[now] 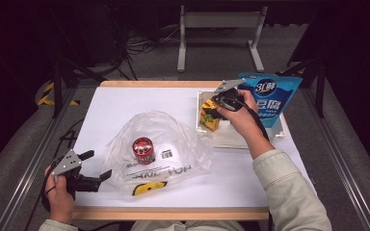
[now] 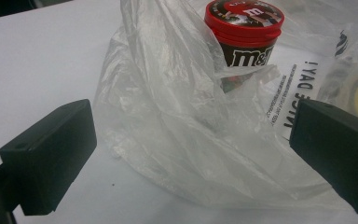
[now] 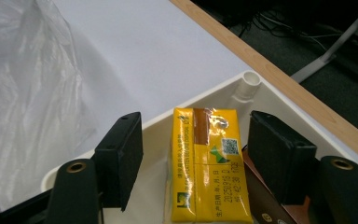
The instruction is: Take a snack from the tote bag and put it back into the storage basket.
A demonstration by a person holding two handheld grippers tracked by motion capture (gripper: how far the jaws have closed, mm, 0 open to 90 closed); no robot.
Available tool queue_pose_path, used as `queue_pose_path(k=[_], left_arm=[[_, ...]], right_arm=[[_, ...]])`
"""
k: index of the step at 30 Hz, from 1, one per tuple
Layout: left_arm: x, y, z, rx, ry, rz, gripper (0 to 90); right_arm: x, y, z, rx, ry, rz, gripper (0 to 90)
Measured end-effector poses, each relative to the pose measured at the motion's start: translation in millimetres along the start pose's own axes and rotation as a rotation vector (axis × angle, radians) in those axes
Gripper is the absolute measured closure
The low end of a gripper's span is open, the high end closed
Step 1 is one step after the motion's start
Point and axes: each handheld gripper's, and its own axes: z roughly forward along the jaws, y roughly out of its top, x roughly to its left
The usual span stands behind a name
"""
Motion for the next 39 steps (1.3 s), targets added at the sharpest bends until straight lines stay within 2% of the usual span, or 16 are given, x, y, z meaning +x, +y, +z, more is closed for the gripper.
queue_pose_path(k=[2, 4, 5, 6, 7, 8, 9, 11, 16, 27, 39], left_arm=[[-0.1, 0.0, 0.0, -0.001, -0.001, 0.001, 1.1], [-0.1, -0.1, 0.0, -0.003, -0.001, 0.0, 1.2], [-0.2, -0.1, 0.1, -0.003, -0.002, -0.002, 1.2], [-0.2, -0.1, 0.0, -0.003, -0.001, -0.002, 1.2], [-0.2, -0.1, 0.0, -0.004, -0.003, -0.001, 1.2], [-0.1, -0.2, 0.0, -0.007, -0.002, -0.001, 1.1], [-0.1, -0.2, 0.0, -0.008, -0.002, -0.003, 1.1], [-0.1, -0.2, 0.0, -0.008, -0.002, -0.002, 1.1], [-0.3, -0.1, 0.1, -0.004, -0.002, -0.002, 1.1], [-0.3, 0.1, 0.0, -0.002, 0.0, -0.001, 1.1], [-0.2, 0.0, 0.0, -0.004, -0.001, -0.001, 1.2]], right_arm=[[0.9, 1.0, -2.3, -0.005, 0.001, -0.006, 37.5], [4.7, 3.3, -9.1, -0.016, 0.021, -0.015, 43.4], [4.7, 3.3, -9.1, -0.016, 0.021, -0.015, 43.4], [8.4, 4.3, -13.4, -0.014, 0.042, -0.017, 52.2], [8.4, 4.3, -13.4, -0.014, 0.042, -0.017, 52.2], [10.1, 4.7, -15.5, -0.011, 0.055, -0.026, 56.4], [12.8, 5.0, -18.6, -0.003, 0.068, -0.04, 65.4], [16.6, 4.1, -22.3, -0.001, 0.091, -0.047, 76.7], [23.3, -1.2, -24.2, 0.015, 0.115, -0.051, 90.0], [27.4, -11.5, -18.6, 0.039, 0.139, -0.048, 90.0], [24.4, -26.5, -3.5, 0.097, 0.123, -0.013, 90.0]])
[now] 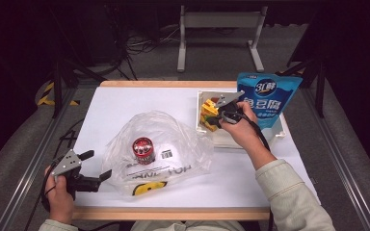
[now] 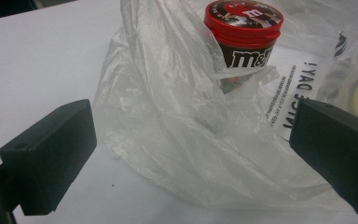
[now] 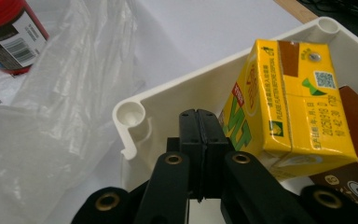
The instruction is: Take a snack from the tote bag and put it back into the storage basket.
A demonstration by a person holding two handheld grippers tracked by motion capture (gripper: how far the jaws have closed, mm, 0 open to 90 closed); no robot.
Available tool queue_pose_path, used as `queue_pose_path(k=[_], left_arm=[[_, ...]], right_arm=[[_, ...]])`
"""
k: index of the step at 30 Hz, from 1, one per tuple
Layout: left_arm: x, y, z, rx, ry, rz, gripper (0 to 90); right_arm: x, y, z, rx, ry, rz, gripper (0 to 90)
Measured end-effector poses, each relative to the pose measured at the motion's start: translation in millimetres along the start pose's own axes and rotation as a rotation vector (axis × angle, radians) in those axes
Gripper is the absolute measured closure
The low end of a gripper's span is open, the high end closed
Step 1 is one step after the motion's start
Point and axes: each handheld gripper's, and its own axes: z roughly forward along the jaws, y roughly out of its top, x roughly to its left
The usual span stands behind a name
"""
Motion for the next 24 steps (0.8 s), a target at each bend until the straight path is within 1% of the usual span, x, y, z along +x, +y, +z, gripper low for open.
queue_pose_path(k=[2, 6, 11, 15, 17, 20, 22, 23, 24], left_arm=[[-0.1, 0.1, 0.0, 0.002, 0.0, 0.0, 1.1], [0.1, 0.1, 0.1, 0.002, 0.0, 0.001, 1.1], [0.0, 0.1, 0.2, 0.002, -0.001, 0.001, 1.1], [0.0, 0.0, 0.1, 0.0, 0.0, 0.001, 1.1], [0.1, 0.0, 0.1, 0.0, -0.002, 0.001, 1.1], [0.1, -0.1, 0.2, -0.002, -0.001, 0.0, 1.1], [0.1, 0.0, 0.0, 0.002, -0.001, 0.002, 1.1], [0.0, 0.0, 0.1, 0.002, -0.001, 0.002, 1.1], [0.0, 0.1, 0.2, 0.003, -0.001, 0.002, 1.1]], right_arm=[[-2.3, -2.7, 2.0, 0.008, -0.013, 0.005, 90.0], [-6.9, -8.3, 5.4, 0.017, -0.022, 0.024, 89.9], [-8.7, -13.4, 9.8, 0.026, -0.035, 0.035, 89.3], [-8.7, -15.9, 13.8, 0.033, -0.038, 0.032, 89.4], [-8.6, -16.5, 14.7, 0.039, -0.044, 0.039, 89.4], [-10.9, -19.4, 16.4, 0.043, -0.05, 0.04, 89.4], [-12.2, -22.0, 17.1, 0.048, -0.054, 0.058, 89.3], [-13.8, -23.5, 17.6, 0.049, -0.056, 0.057, 89.3], [-14.3, -24.7, 18.2, 0.048, -0.057, 0.065, 89.3]])
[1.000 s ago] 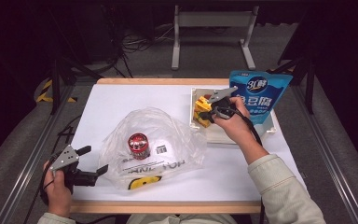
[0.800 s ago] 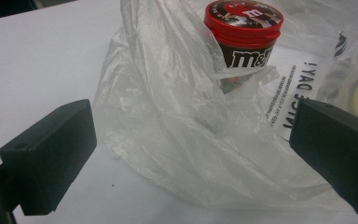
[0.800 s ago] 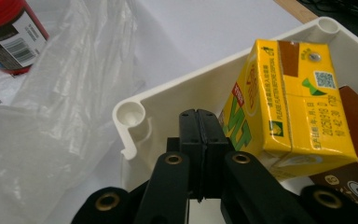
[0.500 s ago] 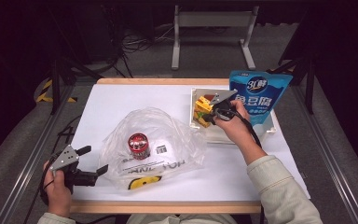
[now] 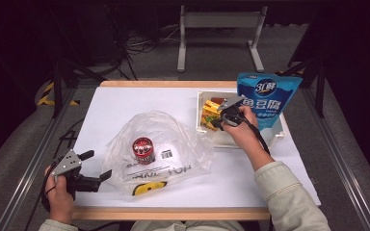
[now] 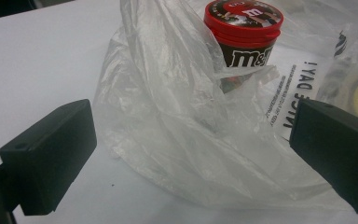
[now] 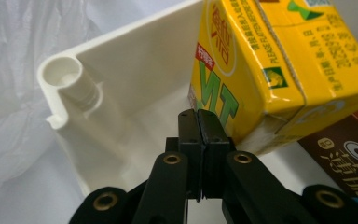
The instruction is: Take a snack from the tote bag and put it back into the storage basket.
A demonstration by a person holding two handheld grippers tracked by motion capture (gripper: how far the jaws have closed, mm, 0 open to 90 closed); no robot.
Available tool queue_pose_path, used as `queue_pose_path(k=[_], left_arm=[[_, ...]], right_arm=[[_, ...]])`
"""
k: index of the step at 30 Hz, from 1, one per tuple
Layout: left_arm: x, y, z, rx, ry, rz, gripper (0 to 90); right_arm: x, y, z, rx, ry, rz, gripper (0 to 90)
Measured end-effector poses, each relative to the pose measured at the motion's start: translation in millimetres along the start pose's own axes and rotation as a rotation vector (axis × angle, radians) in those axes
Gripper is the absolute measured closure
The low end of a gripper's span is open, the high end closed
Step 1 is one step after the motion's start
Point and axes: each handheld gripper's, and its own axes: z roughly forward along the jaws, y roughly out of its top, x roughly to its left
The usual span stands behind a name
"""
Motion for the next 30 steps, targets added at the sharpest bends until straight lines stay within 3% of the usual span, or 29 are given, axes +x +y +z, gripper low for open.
queue_pose_path(k=[11, 30], left_arm=[[0.0, 0.0, 0.0, 0.0, 0.0, -0.001, 1.1], [0.1, -0.1, -0.1, -0.002, 0.001, -0.002, 1.1]], right_arm=[[-7.6, -7.7, 5.3, 0.01, -0.025, 0.031, 88.5], [-10.0, -10.3, 16.2, 0.01, -0.049, 0.041, 85.9]])
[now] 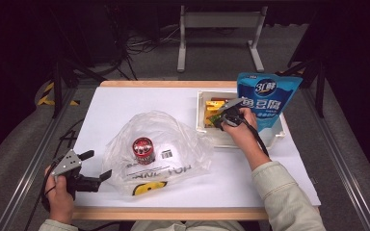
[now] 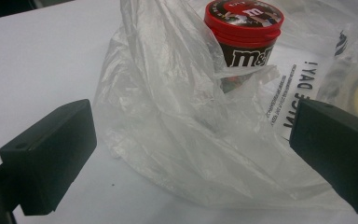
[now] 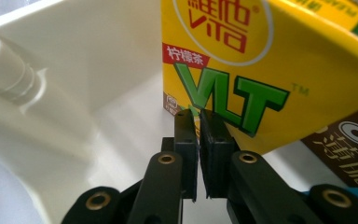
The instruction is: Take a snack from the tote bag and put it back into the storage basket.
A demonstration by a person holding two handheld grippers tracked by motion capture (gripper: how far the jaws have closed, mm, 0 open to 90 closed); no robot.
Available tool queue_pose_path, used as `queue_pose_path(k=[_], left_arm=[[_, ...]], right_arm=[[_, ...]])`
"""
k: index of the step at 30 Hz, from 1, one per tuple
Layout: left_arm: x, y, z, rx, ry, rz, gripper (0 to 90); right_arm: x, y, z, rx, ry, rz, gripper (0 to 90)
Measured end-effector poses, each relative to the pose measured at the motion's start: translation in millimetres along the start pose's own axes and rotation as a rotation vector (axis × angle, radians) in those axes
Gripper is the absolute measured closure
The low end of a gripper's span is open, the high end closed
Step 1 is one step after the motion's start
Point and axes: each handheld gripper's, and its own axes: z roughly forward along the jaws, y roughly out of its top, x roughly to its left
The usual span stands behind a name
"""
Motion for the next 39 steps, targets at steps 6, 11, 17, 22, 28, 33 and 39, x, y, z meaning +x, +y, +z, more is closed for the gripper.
queue_pose_path(k=[6, 11, 17, 22, 28, 33, 39], left_arm=[[-0.1, 0.0, -0.2, -0.003, -0.002, -0.001, 1.1], [0.2, -0.3, -0.3, -0.006, -0.001, -0.002, 1.1], [0.1, -0.1, -0.2, -0.003, 0.0, -0.001, 1.1], [0.0, -0.2, -0.2, -0.006, 0.0, -0.002, 1.2], [0.0, -0.3, -0.3, -0.006, -0.001, -0.002, 1.1], [0.2, -0.5, -0.6, -0.005, -0.001, -0.004, 1.1], [0.1, -0.3, -0.4, -0.008, 0.001, -0.005, 1.1]], right_arm=[[0.5, 0.9, 2.9, -0.008, -0.009, 0.011, 84.6], [0.8, 0.3, 3.4, -0.005, -0.005, 0.009, 82.7], [4.5, 4.5, -8.0, -0.045, 0.018, 0.01, 80.3], [9.6, 10.8, -21.2, -0.09, 0.026, 0.0, 76.4], [16.7, 19.1, -36.2, -0.145, 0.044, 0.008, 70.3], [23.7, 23.5, -46.4, -0.191, 0.057, 0.014, 62.9], [34.8, 31.7, -59.7, -0.264, 0.088, 0.01, 48.7]])
